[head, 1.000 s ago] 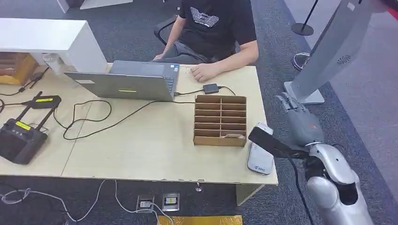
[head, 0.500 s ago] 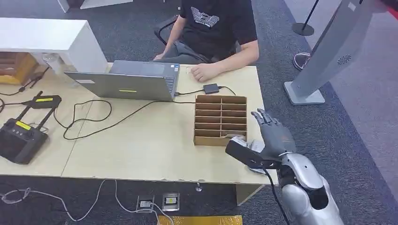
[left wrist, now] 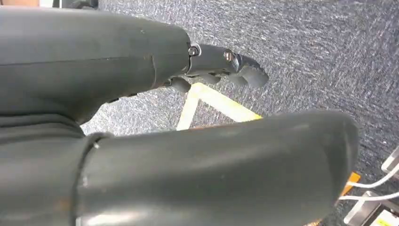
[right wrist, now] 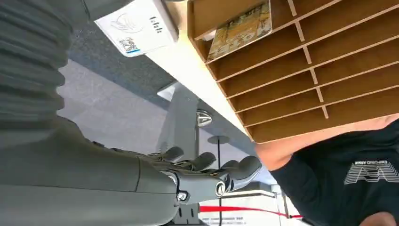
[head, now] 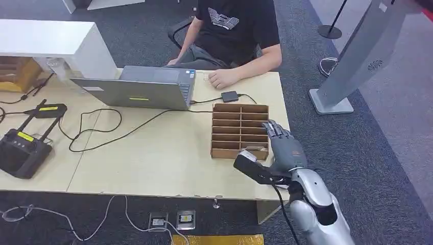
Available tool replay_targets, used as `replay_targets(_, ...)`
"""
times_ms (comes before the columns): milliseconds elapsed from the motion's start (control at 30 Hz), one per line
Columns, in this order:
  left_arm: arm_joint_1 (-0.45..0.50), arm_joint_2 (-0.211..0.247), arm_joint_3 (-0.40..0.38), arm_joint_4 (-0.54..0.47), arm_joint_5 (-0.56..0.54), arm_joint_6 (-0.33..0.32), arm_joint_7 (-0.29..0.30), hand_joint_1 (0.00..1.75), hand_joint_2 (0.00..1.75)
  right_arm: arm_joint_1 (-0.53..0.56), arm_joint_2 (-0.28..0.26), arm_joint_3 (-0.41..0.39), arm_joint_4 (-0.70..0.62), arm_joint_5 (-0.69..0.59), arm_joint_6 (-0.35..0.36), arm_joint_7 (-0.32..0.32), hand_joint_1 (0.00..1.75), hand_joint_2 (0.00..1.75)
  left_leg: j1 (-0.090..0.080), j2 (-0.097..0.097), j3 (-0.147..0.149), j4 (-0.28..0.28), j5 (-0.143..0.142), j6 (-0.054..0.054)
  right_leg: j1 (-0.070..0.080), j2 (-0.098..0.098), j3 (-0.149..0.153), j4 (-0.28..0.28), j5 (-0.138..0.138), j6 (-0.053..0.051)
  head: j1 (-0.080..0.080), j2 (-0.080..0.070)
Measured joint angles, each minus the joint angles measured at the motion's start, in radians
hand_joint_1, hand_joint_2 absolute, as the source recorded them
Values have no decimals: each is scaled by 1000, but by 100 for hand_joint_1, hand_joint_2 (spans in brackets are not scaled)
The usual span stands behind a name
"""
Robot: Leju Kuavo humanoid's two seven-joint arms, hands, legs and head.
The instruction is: Pass the card to the sensor for recognition and then transmit it.
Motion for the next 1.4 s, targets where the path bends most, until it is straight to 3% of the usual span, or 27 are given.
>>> replay_targets(733,0,-8,-3,0,27,20,-3,0,0,-13,82,0,124,59,-26,-46,0,175,0,0,0,0,0,0,0,0,0,0,0,0,0,0)
replay_targets(900,0,-15,-3,0,39,28,-3,0,0,-14,68,3,151,7,-47,-181,0,175,0,0,0,0,0,0,0,0,0,0,0,0,0,0)
replay_targets(1033,0,-19,-3,0,42,31,-3,0,0,-28,60,6,193,2,-88,-203,0,175,0,0,0,0,0,0,0,1,0,0,0,0,0,0)
replay_targets(1400,0,-25,-3,0,46,31,-3,0,0,-40,53,19,264,0,-104,-204,0,175,0,0,0,0,0,0,0,0,0,0,0,0,0,0)
